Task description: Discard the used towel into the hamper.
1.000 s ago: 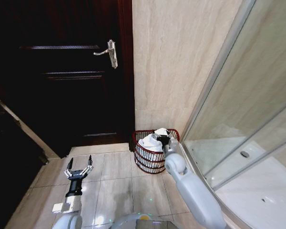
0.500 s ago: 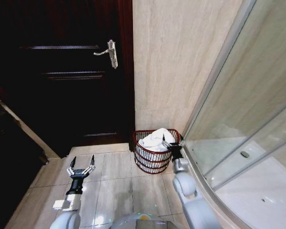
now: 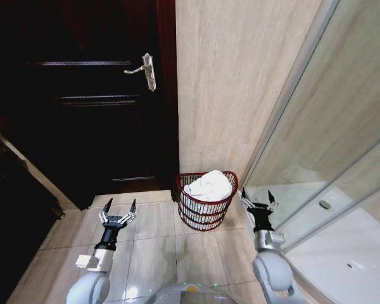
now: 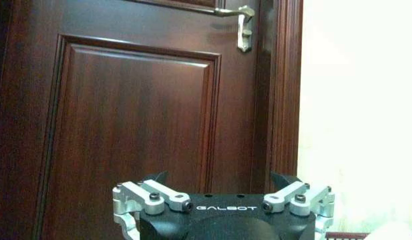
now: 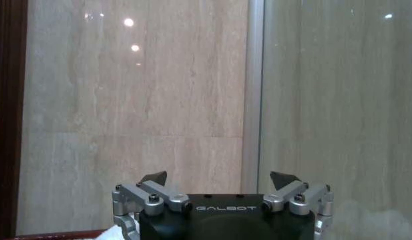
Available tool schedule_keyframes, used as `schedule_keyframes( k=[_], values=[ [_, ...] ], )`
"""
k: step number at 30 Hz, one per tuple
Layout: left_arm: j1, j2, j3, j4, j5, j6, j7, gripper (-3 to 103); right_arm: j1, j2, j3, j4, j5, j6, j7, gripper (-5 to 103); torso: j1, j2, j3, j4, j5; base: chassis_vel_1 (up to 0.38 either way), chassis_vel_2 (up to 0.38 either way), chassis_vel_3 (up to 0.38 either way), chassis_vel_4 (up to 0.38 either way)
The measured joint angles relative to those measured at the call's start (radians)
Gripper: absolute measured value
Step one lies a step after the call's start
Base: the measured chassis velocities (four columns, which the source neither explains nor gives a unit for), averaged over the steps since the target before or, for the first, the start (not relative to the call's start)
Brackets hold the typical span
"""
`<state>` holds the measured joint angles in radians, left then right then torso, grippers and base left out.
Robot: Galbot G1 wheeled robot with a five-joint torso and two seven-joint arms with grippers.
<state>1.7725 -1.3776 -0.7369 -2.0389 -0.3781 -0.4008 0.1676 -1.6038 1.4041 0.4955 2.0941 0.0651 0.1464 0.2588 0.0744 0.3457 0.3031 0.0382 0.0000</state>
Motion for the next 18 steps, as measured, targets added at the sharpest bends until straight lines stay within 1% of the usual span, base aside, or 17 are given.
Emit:
schedule_keyframes(
  k=[1,2,5,10,13,16,18],
  values=[
    [0.0,0.0,0.0,0.0,0.0,0.0,0.0,100,0.0,0.0,0.0,0.0,0.0,0.0,0.0,100,0.0,0.0,0.0,0.0,0.0,0.0,0.0,0.0,0.0],
    [0.002,0.0,0.0,-0.001,0.002,-0.003,0.0,100,-0.009,0.003,-0.001,0.006,0.0,0.006,0.0,100,0.002,0.005,0.004,-0.0001,0.0001,0.0,0.0,0.0,0.0],
    [0.005,-0.001,-0.001,-0.002,0.004,-0.013,0.0,100,-0.035,0.006,-0.006,0.032,-0.003,-0.006,-0.002,100,0.008,0.024,0.017,-0.0001,0.0,0.0,0.0,0.0,0.0],
    [0.008,-0.001,-0.005,-0.002,0.004,-0.015,-0.003,100,-0.037,0.009,-0.01,0.034,-0.008,-0.006,0.001,100,0.014,0.04,0.026,-0.0001,0.0,0.0,0.0,0.0,0.0],
    [0.009,0.002,-0.008,-0.002,0.004,-0.017,-0.005,100,-0.037,0.008,-0.009,0.032,-0.009,-0.003,0.006,100,0.021,0.06,0.039,-0.0001,0.0,0.0,0.0,0.0,0.0],
    [0.009,0.002,-0.008,-0.001,0.005,-0.017,-0.005,100,-0.038,0.007,-0.009,0.031,-0.008,-0.002,0.008,100,0.023,0.065,0.042,-0.0001,0.0001,0.0,0.0,0.0,0.0],
    [0.007,0.002,-0.008,0.001,0.006,-0.018,-0.005,100,-0.035,0.007,-0.005,0.031,-0.005,-0.002,0.011,100,0.028,0.078,0.05,-0.0001,0.0,0.051,0.055,0.046,0.055]
  ],
)
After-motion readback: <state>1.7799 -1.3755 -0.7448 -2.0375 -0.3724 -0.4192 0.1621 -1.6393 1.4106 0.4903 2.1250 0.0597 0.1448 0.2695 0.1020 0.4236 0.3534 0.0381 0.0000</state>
